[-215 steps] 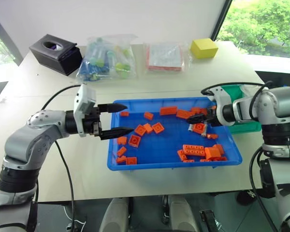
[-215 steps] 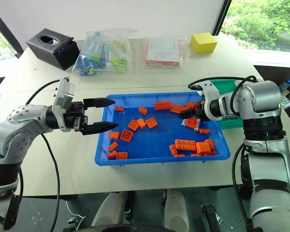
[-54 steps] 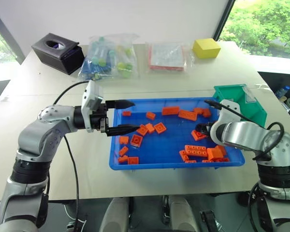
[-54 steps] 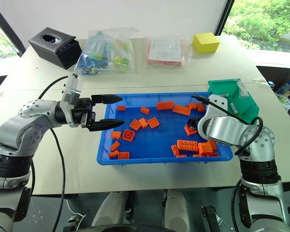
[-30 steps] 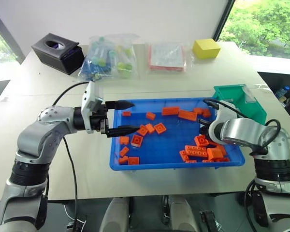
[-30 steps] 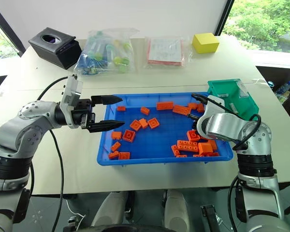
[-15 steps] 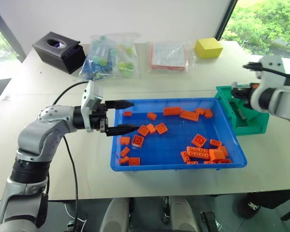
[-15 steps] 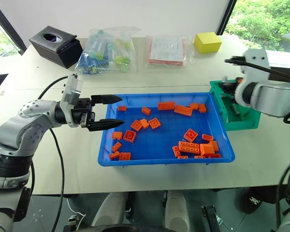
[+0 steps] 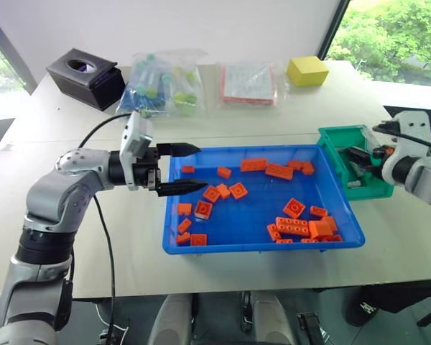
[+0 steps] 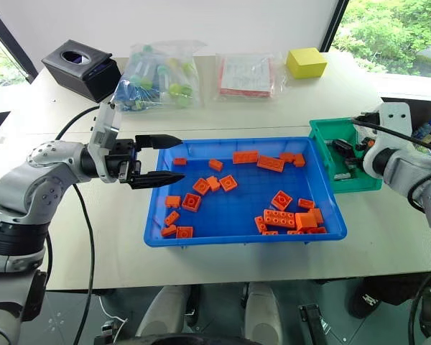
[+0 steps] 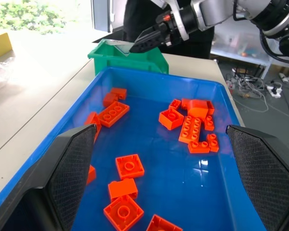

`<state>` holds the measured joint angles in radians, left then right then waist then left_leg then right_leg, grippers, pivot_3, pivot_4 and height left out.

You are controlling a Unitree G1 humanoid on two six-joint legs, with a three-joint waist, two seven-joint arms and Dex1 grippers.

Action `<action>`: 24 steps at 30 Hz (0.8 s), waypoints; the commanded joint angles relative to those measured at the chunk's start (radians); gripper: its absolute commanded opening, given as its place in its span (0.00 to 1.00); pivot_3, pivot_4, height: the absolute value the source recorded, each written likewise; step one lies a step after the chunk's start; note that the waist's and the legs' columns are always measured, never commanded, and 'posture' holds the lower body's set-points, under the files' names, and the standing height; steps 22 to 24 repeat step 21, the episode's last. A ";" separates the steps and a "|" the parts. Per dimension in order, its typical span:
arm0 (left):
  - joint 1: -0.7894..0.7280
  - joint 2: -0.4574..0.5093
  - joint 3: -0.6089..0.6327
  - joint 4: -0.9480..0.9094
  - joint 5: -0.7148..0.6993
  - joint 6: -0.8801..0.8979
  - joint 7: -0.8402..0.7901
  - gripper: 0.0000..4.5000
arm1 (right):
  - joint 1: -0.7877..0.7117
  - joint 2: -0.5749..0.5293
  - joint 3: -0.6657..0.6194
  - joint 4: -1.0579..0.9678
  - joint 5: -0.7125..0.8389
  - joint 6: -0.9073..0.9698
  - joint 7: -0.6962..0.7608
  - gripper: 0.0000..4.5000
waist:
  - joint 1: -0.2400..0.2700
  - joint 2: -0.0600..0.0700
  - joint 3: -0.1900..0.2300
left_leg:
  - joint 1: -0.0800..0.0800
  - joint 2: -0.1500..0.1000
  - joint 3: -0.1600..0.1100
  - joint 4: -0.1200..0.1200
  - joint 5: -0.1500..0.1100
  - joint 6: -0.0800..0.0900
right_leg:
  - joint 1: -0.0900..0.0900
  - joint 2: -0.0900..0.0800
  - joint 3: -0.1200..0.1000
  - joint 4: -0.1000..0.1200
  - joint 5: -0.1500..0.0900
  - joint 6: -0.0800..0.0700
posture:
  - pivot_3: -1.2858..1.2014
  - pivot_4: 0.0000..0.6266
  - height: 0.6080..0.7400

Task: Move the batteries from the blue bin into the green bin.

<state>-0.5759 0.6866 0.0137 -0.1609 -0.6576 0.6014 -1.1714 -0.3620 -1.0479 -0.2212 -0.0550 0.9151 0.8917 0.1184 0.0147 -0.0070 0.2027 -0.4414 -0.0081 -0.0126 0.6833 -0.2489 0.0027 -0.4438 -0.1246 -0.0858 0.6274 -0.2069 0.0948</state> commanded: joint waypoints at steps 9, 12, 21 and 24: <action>0.004 0.074 0.049 -0.003 -0.018 0.004 -0.033 1.00 | 0.358 -0.101 -0.377 -0.236 -0.098 -0.292 0.796 0.79 | -0.002 0.000 0.000 | 0.003 0.003 0.001 0.000 0.000 0.000 | 0.002 0.001 0.000 0.001 0.000 0.000 | 0.52 0.24 0.64; 0.001 0.099 0.066 -0.004 -0.033 0.021 -0.040 1.00 | 0.415 -0.089 -0.427 -0.262 -0.076 -0.289 0.918 0.79 | 0.000 0.000 0.000 | 0.005 0.003 0.001 0.000 0.000 0.000 | 0.003 0.001 0.001 0.001 0.000 -0.002 | 0.52 0.24 0.64; 0.009 0.134 0.117 -0.020 -0.072 0.062 -0.026 1.00 | 0.405 -0.025 -0.393 -0.339 -0.057 -0.250 0.925 0.79 | 0.000 0.000 0.000 | 0.005 0.004 0.001 0.000 0.000 0.000 | 0.003 0.001 0.001 0.001 0.000 -0.002 | 0.52 0.24 0.64; 0.009 0.134 0.117 -0.020 -0.072 0.062 -0.026 1.00 | 0.405 -0.025 -0.393 -0.339 -0.057 -0.250 0.925 0.79 | 0.000 0.000 0.000 | 0.005 0.004 0.001 0.000 0.000 0.000 | 0.003 0.001 0.001 0.001 0.000 -0.002 | 0.52 0.24 0.64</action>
